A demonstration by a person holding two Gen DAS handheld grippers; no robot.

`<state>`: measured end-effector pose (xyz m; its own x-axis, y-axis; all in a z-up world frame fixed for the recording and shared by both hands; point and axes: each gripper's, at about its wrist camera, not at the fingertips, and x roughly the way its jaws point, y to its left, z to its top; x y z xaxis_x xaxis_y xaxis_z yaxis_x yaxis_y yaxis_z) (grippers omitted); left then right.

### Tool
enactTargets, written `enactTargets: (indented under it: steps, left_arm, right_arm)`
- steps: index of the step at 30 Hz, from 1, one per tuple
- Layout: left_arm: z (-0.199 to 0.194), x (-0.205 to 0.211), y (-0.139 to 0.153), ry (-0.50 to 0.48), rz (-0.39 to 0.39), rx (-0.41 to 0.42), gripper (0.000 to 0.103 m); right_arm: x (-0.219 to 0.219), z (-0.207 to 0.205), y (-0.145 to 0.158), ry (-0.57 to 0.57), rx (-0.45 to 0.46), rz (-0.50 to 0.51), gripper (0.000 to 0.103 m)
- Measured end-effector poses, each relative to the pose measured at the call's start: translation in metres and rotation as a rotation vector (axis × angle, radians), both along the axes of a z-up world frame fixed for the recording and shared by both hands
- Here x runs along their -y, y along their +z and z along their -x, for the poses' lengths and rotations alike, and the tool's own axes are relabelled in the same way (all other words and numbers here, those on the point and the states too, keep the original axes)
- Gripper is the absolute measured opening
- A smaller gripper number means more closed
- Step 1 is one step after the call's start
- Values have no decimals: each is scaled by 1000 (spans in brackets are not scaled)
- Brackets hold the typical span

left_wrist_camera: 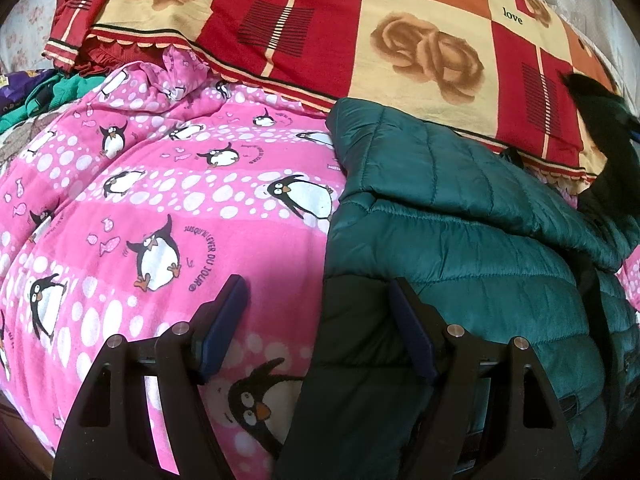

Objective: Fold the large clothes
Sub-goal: 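Grasp the other sleeve cuff with the right gripper and lift it, then fold the held sleeve over the jacket body with the right gripper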

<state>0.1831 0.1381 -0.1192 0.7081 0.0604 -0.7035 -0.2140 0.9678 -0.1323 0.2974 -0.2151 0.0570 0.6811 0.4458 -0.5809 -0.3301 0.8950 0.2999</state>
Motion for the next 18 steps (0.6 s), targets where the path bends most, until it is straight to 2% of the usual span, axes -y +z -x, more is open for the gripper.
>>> enactTargets:
  steps: [4,8,18]
  left_arm:
    - [1,0,-1,0,7,4,74]
    - [2,0,-1,1,9,7,74]
    - [2,0,-1,0,6,5,74]
  right_arm:
    - [-52,-3,-8,77,-22,14,12]
    - [-96,-11,-32,129,-67,24,12]
    - [-168,-17,-89,246,-138,57,12]
